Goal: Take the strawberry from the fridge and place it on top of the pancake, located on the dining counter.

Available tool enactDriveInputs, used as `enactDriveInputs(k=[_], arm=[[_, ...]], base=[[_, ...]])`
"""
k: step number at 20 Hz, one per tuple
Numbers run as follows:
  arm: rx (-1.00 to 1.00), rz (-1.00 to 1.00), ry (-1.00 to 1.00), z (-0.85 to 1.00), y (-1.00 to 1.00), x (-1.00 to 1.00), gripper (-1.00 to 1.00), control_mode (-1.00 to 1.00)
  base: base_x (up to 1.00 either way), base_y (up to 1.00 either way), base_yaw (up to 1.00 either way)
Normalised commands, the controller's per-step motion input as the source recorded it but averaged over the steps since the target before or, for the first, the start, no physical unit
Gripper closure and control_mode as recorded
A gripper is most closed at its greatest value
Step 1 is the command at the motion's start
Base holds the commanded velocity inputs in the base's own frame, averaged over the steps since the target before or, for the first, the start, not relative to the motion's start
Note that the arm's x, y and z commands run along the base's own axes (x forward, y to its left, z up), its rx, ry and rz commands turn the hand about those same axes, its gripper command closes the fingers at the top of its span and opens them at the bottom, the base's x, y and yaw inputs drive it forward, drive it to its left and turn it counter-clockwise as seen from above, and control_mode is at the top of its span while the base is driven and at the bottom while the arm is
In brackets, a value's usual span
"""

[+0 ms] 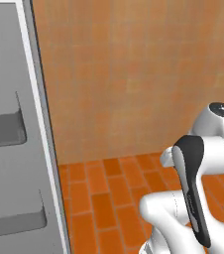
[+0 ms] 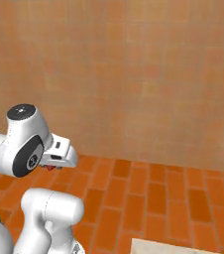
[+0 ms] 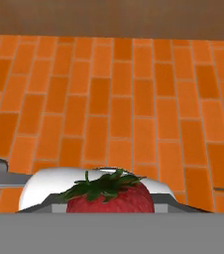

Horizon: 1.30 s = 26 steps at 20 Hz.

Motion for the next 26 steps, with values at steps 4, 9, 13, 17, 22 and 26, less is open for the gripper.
enactDriveInputs(k=[4,9,13,17,22,26], arm=[[0.0,0.0,0.0,0.0,0.0,0.0,1.0,1.0],[0.0,0.0,0.0,0.0,0.0,0.0,1.0,1.0],[0.0,0.0,0.0,0.0,0.0,0.0,1.0,1.0],[0.0,0.0,0.0,0.0,0.0,0.0,1.0,1.0],[0.0,0.0,0.0,0.0,0.0,0.0,1.0,1.0],[0.0,0.0,0.0,0.0,0.0,0.0,1.0,1.0]], base=[[1.0,-0.09,0.0],[1.0,-0.02,0.0],[1.0,-0.27,0.01],[1.0,-0.52,0.0],[1.0,-0.51,-0.18],[0.68,-0.55,-0.6]])
